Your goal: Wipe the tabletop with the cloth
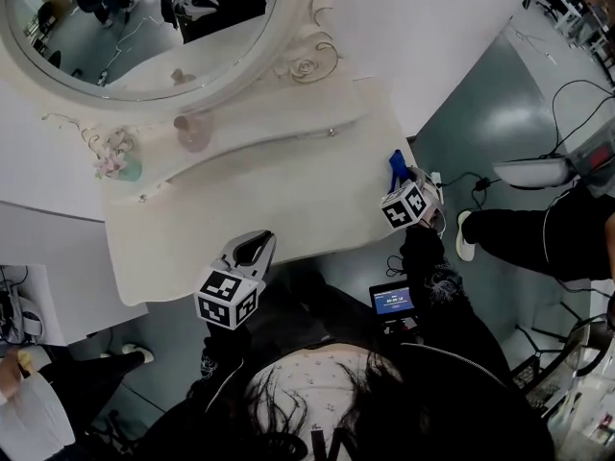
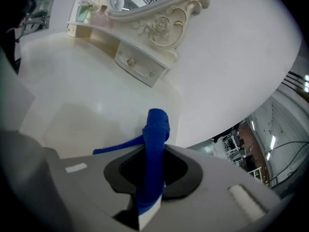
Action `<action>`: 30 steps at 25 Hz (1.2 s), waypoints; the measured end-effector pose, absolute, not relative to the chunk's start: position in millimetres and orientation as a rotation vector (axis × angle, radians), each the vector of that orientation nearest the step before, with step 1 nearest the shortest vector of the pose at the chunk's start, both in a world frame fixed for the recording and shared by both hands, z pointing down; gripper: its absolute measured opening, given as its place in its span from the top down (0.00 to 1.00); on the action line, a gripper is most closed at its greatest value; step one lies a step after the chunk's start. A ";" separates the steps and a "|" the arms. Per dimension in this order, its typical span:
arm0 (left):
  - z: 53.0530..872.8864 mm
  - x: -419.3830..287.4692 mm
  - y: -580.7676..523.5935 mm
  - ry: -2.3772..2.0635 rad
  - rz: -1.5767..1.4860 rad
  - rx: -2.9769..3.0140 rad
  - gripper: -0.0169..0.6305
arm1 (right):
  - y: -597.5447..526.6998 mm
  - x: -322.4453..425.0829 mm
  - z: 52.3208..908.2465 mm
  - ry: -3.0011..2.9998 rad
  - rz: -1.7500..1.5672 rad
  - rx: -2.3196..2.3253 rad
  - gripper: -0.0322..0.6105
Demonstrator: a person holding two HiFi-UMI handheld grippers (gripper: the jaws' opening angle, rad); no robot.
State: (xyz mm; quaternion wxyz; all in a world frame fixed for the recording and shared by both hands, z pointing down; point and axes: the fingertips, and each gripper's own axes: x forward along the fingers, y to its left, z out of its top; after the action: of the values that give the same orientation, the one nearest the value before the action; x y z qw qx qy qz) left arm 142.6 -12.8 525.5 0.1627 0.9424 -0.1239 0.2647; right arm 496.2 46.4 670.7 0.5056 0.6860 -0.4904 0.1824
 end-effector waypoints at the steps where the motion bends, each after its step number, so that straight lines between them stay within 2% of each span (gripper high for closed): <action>1: 526.6 139.7 -11.8 -0.364 0.761 2.682 0.97 | 46.7 496.5 671.6 -1.188 0.448 1.663 0.84; 11: 532.3 93.9 -21.4 -0.511 0.769 2.627 0.97 | 44.4 501.3 671.7 -1.140 0.451 1.723 0.84; 18: 526.2 49.6 -30.9 -0.558 0.725 2.606 0.97 | 42.5 474.2 656.8 -1.154 0.602 1.799 0.83; 23: 523.5 -1.4 -47.4 -0.607 0.698 2.589 0.97 | 8.0 417.4 624.4 -1.248 0.576 1.865 0.83; 30: 516.7 -94.7 -73.5 -0.683 0.652 2.580 0.97 | -61.2 286.9 583.6 -1.437 0.482 1.837 0.83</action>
State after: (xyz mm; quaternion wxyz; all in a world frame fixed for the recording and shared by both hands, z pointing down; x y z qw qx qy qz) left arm -94.7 -73.5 516.7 0.1960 0.9209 -0.2437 0.2327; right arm 286.9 -61.2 583.6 0.3707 0.7164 -0.5604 0.1880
